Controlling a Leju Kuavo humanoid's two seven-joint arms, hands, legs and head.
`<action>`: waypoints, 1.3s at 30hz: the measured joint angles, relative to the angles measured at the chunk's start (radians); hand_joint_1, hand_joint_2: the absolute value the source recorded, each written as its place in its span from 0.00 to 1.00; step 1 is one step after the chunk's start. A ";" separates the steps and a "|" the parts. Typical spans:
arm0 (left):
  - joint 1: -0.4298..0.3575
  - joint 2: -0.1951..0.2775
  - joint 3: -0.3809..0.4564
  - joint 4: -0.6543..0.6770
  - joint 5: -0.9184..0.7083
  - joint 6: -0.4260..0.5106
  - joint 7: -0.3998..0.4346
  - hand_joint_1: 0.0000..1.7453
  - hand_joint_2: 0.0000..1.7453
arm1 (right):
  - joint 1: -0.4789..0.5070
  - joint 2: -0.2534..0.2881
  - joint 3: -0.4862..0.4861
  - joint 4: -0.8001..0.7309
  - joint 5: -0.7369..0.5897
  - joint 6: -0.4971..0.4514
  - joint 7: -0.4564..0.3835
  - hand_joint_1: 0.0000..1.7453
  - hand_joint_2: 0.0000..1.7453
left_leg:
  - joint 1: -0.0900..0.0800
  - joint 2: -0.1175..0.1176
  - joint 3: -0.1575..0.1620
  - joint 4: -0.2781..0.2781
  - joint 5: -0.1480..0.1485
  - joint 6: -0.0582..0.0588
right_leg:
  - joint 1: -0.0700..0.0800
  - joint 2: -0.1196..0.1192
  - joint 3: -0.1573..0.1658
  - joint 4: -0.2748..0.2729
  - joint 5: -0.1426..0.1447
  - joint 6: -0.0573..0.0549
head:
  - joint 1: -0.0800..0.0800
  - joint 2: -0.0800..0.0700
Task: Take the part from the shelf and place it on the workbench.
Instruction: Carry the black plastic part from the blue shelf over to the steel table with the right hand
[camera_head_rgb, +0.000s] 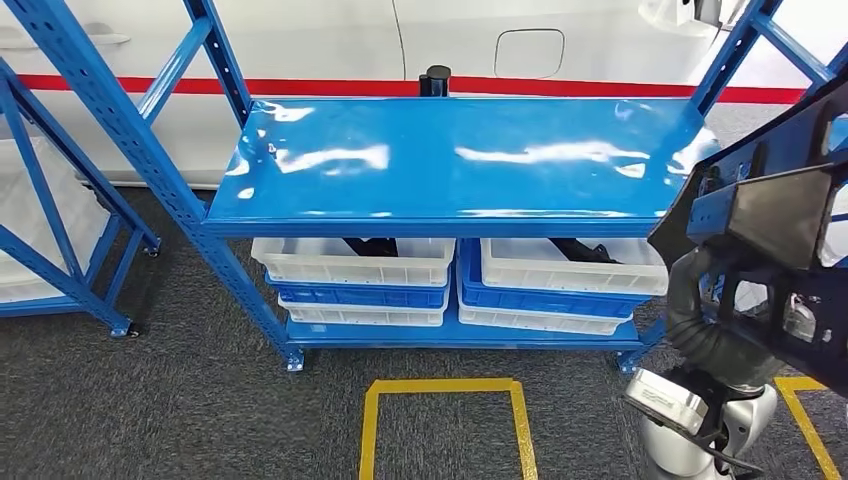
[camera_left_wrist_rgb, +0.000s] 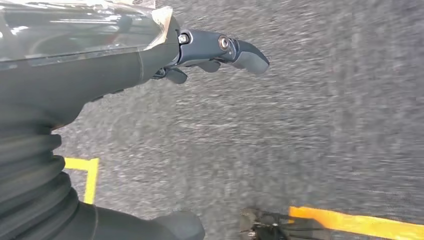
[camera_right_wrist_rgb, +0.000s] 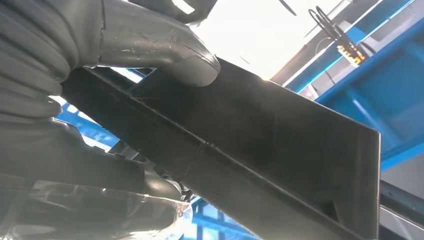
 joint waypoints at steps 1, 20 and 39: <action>0.000 0.001 0.000 0.001 0.000 -0.001 0.000 0.00 1.00 | 0.002 0.000 -0.001 0.000 -0.004 0.000 -0.002 0.95 1.00 | 0.003 -0.001 -0.015 0.053 -0.057 -0.006 | -0.001 -0.002 -0.013 0.000 0.012 -0.008 | -0.001 0.000; -0.013 0.017 0.009 0.030 0.019 0.029 -0.014 0.00 1.00 | -0.007 -0.017 0.005 0.023 -0.026 0.000 -0.007 0.95 1.00 | 0.008 0.005 0.114 -0.071 -0.021 0.041 | -0.009 0.001 -0.222 0.314 -0.053 0.050 | 0.011 0.000; -0.010 0.018 0.015 0.043 0.021 0.031 -0.033 0.00 1.00 | -0.031 -0.021 0.025 0.048 -0.025 0.000 0.013 0.95 1.00 | 0.011 0.001 -0.002 0.269 -0.172 -0.015 | 0.004 -0.002 -0.106 0.030 0.073 -0.004 | 0.000 0.000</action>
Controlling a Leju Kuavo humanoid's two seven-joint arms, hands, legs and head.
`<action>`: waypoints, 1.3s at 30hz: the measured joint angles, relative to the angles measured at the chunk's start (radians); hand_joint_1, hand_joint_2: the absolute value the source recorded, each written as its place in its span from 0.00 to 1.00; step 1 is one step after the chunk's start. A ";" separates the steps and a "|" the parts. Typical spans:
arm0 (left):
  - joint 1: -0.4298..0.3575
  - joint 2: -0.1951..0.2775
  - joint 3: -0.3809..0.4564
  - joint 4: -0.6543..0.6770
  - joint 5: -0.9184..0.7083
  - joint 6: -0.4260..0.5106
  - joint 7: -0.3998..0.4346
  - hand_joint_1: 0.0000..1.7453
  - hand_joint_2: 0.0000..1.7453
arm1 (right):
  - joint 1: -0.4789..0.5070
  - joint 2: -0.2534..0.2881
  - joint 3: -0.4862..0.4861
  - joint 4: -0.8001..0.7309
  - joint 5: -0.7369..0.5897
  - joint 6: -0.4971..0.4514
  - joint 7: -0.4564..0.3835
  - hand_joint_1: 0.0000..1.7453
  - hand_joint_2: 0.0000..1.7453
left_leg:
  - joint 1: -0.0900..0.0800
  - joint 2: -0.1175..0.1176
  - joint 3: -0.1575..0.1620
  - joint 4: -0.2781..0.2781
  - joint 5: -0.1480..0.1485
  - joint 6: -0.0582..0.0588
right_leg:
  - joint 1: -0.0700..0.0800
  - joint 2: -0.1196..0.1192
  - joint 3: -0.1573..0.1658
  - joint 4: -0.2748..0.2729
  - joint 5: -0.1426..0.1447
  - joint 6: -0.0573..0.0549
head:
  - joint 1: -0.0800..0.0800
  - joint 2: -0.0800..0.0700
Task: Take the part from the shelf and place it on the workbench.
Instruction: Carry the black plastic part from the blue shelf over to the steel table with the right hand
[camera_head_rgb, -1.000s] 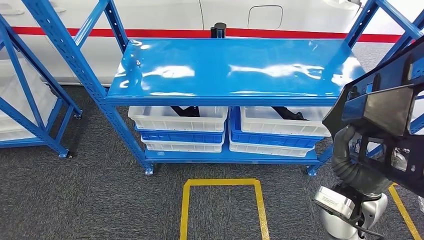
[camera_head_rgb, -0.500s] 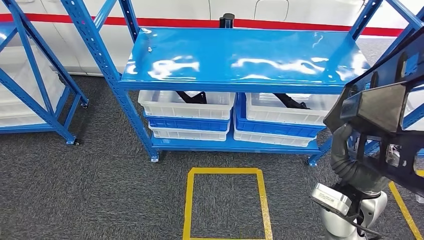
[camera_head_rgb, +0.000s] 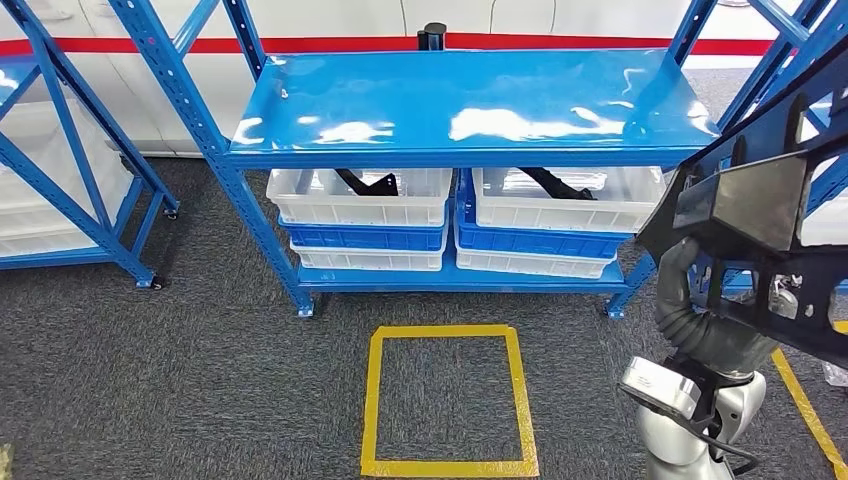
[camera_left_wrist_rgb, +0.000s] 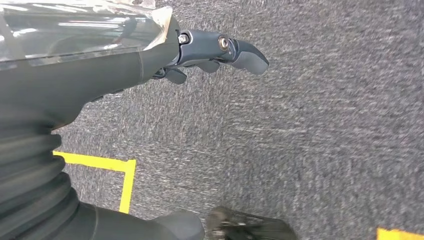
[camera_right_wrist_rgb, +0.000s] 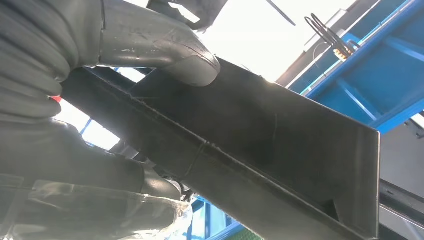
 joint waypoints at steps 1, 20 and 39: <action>0.000 0.000 0.000 0.000 0.000 0.000 0.000 0.00 1.00 | 0.000 0.000 0.000 0.000 0.000 0.000 0.000 0.95 1.00 | 0.000 0.000 0.002 -0.001 0.002 0.000 | 0.000 0.000 -0.001 0.000 0.000 0.000 | 0.000 0.000; -0.005 0.013 -0.006 0.002 -0.032 -0.018 -0.020 0.00 1.00 | 0.011 -0.024 -0.020 -0.016 0.037 0.000 0.039 0.95 1.00 | -0.015 0.010 0.030 -0.319 0.238 0.024 | 0.000 0.005 0.133 -0.029 -0.097 0.036 | 0.002 0.000; -0.009 0.017 -0.010 0.001 -0.037 -0.019 -0.019 0.00 1.00 | 0.031 -0.030 -0.025 -0.048 0.041 -0.001 0.043 0.95 1.00 | -0.013 0.005 0.142 -0.319 0.113 0.066 | 0.000 0.000 -0.105 0.147 -0.080 0.022 | 0.002 0.000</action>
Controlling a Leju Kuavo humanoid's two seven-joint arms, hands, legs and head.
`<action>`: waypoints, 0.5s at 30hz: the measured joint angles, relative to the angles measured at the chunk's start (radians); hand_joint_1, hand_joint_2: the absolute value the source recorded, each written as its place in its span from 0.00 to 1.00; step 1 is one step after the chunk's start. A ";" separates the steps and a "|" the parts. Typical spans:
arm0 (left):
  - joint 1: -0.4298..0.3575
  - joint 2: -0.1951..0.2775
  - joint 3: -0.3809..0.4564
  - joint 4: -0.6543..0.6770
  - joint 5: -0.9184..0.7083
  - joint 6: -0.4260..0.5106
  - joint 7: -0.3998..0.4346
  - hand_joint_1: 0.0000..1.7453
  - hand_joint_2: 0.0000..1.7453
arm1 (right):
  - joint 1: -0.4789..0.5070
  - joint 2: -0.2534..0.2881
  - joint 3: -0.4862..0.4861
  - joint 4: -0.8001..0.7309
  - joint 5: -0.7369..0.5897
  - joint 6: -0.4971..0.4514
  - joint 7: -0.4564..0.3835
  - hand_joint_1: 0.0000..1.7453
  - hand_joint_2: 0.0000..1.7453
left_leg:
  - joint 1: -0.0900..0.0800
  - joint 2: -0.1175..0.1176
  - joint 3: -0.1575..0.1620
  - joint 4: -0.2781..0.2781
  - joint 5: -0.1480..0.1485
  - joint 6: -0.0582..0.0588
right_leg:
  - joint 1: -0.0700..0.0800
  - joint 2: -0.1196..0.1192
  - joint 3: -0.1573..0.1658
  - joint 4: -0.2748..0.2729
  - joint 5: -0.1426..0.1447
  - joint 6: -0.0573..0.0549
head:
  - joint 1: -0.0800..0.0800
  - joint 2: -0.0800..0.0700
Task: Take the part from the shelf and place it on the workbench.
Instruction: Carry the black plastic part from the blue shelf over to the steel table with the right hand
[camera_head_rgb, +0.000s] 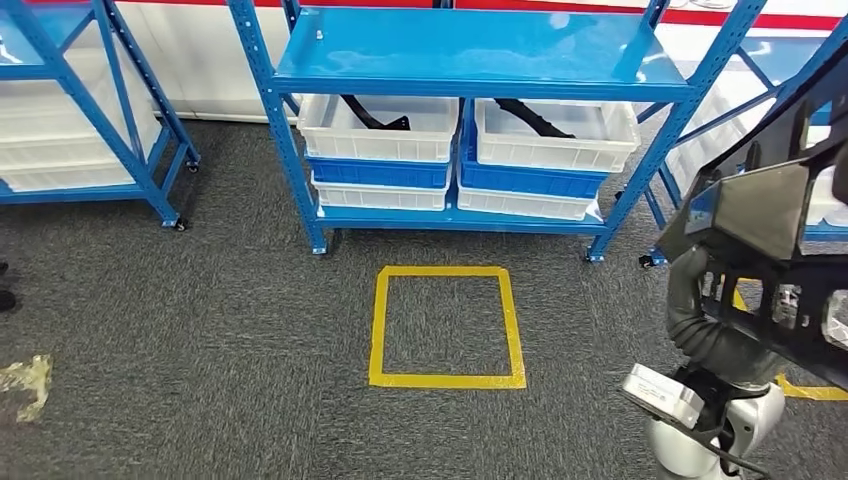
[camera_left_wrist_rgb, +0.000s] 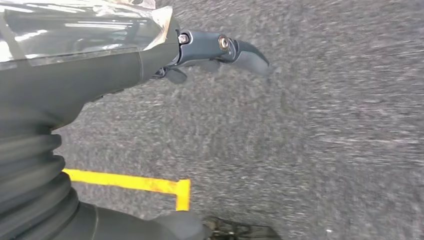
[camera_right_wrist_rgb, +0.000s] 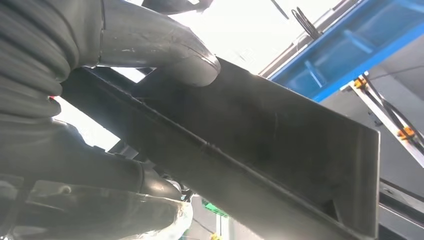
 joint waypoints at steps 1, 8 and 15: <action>0.000 0.000 0.000 0.000 -0.001 0.000 0.000 0.00 1.00 | 0.000 -0.001 0.000 0.000 0.000 0.000 0.000 0.95 1.00 | -0.001 0.002 -0.016 0.000 0.014 0.002 | 0.000 0.001 -0.007 0.058 -0.041 -0.005 | 0.003 0.000; 0.000 0.000 -0.001 0.000 -0.007 0.000 0.003 0.00 1.00 | 0.017 -0.002 -0.001 -0.003 -0.007 0.000 0.007 0.95 1.00 | -0.004 0.007 -0.132 0.013 0.114 -0.020 | 0.003 0.004 0.220 -0.097 -0.014 0.032 | 0.003 0.000; 0.006 0.004 -0.003 0.000 -0.016 -0.001 0.002 0.00 1.00 | 0.017 -0.006 -0.004 -0.007 0.005 0.000 0.019 0.95 1.00 | 0.005 -0.001 -0.170 0.119 -0.003 -0.060 | -0.001 -0.002 0.207 -0.169 0.007 -0.031 | -0.002 0.000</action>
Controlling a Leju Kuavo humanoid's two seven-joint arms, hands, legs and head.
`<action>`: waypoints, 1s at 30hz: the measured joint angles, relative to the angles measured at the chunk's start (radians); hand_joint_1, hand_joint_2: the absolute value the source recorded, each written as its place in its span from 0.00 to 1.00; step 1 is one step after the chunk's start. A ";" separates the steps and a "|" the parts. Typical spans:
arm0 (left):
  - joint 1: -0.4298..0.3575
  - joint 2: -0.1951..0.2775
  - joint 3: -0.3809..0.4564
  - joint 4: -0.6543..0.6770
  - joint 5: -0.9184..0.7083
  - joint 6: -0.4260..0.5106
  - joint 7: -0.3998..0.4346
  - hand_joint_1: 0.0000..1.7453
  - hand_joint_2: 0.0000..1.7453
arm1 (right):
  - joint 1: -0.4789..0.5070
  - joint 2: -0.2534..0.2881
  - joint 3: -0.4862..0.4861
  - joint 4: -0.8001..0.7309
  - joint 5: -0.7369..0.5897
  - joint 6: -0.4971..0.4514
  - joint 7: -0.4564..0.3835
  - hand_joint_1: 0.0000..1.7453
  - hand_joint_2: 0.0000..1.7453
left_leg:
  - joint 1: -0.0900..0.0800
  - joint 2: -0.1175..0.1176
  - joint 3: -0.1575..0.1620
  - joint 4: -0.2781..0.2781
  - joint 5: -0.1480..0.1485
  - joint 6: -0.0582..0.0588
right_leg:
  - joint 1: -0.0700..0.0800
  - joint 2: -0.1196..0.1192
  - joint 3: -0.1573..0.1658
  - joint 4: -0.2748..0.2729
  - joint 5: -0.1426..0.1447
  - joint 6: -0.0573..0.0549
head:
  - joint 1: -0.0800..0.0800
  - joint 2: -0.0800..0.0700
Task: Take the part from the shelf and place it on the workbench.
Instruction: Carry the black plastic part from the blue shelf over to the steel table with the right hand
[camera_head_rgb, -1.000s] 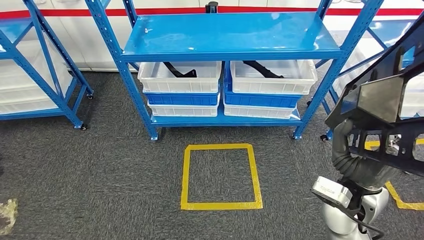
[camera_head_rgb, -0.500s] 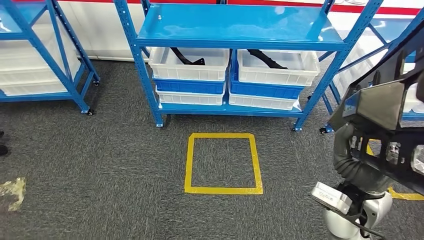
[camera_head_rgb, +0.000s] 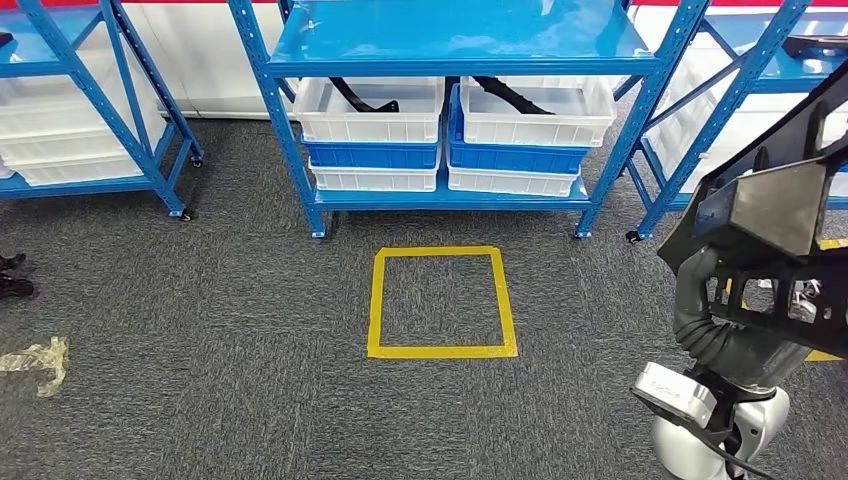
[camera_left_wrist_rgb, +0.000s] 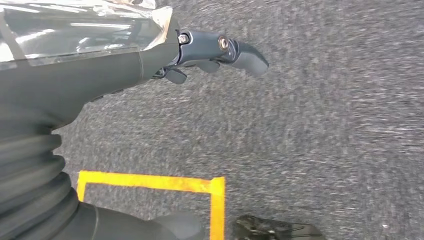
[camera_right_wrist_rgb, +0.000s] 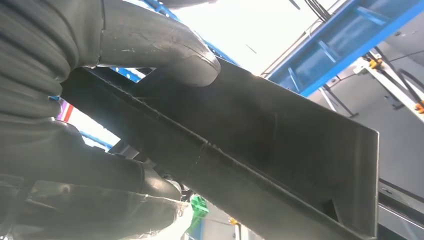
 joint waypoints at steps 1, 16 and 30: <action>0.000 0.000 -0.001 0.000 -0.002 0.000 0.000 0.00 1.00 | 0.002 0.000 -0.001 -0.002 0.003 0.000 0.001 0.95 1.00 | 0.002 -0.001 -0.008 0.065 -0.052 -0.005 | 0.001 -0.001 -0.014 0.001 0.013 -0.005 | 0.000 0.000; -0.003 0.006 -0.006 0.000 -0.002 -0.001 -0.001 0.00 1.00 | 0.026 0.001 -0.018 -0.023 0.001 -0.001 -0.003 0.95 1.00 | 0.001 0.000 0.163 -0.112 -0.001 0.055 | 0.000 0.001 -0.210 0.205 -0.033 0.031 | 0.008 0.000; -0.001 0.009 -0.006 0.001 -0.003 0.009 -0.016 0.00 1.00 | 0.028 -0.001 -0.021 -0.023 -0.008 -0.001 -0.002 0.95 1.00 | 0.005 0.000 0.022 -0.028 0.019 -0.002 | 0.002 0.004 0.019 -0.006 -0.020 -0.007 | 0.002 0.000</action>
